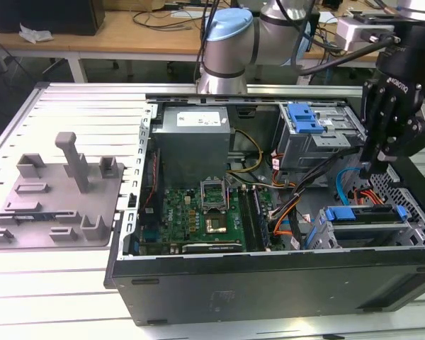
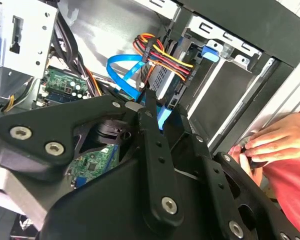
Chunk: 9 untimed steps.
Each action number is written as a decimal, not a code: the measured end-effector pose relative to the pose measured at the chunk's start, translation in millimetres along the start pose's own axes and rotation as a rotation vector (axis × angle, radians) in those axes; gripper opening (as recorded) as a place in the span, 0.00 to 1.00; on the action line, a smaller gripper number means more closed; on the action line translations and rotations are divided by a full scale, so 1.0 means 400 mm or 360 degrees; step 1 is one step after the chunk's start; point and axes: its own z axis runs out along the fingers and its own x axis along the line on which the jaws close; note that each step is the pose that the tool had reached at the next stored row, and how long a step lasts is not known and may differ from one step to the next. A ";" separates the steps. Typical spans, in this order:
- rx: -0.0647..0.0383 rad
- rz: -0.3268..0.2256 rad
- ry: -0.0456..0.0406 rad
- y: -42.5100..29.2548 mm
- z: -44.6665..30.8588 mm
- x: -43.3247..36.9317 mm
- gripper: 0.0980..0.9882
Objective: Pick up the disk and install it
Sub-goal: 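Insert the second disk wire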
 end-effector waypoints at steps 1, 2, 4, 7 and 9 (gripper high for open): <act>0.0000 0.0000 0.0004 0.000 0.001 0.000 0.26; 0.0001 0.0000 0.0012 0.000 0.003 0.000 0.26; 0.0002 -0.0001 0.0027 0.000 0.007 -0.001 0.26; 0.0005 -0.0001 0.0052 0.001 0.016 -0.003 0.26; 0.0006 -0.0002 0.0063 0.001 0.020 -0.003 0.26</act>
